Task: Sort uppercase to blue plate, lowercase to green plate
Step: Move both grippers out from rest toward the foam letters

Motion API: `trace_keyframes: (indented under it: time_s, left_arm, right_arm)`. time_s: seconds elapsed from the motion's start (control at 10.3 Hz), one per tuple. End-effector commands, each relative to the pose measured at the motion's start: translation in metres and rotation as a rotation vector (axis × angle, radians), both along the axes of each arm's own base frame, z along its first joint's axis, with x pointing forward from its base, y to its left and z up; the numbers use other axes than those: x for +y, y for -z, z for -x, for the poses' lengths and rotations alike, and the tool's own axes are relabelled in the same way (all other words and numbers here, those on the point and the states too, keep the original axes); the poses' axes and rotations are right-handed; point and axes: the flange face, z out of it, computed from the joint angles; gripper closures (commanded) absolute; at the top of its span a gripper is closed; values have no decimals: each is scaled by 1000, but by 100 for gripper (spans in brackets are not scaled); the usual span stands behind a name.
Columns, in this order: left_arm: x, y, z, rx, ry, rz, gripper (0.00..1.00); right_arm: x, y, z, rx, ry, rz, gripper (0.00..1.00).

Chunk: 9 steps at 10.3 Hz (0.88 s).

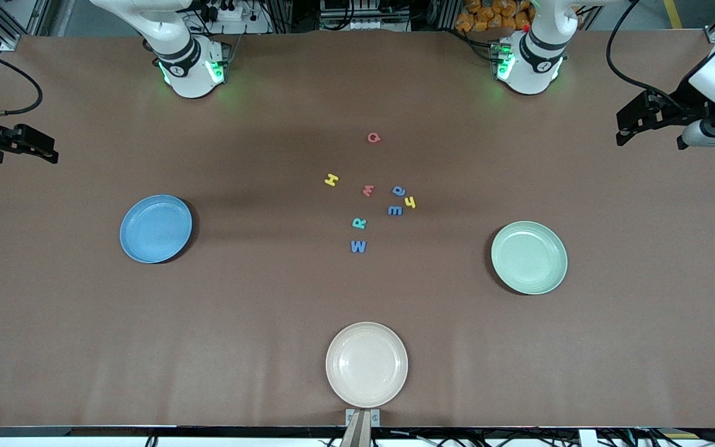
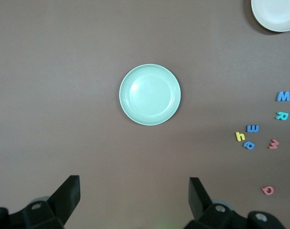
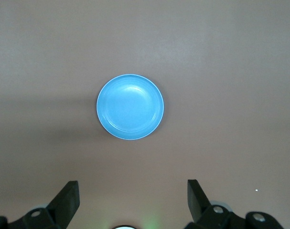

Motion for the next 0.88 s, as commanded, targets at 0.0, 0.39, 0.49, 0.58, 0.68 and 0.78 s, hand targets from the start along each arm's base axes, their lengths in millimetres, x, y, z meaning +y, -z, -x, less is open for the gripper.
trace_keyframes:
  time_s: [0.0, 0.39, 0.49, 0.58, 0.68, 0.78]
  left_arm:
    - [5, -6, -1, 9, 16, 21, 0]
    - [14, 6, -8, 30, -9, 14, 0]
    - [14, 16, -15, 48, -15, 19, 0]
    - [13, 25, -20, 63, -17, 17, 0]
    - [11, 37, -26, 80, -38, 16, 0]
    - [11, 65, -36, 128, -78, 12, 0]
  right_arm:
    - [2, -4, 5, -5, 3, -17, 0]
    - [16, 5, 6, 18, 2, -42, 0]
    - [36, 23, 6, 43, 34, -76, 0]
    - [54, 35, 5, 45, 67, -75, 0]
    - [89, 53, 6, 45, 71, -62, 0]
    - [107, 74, 8, 44, 90, -56, 0]
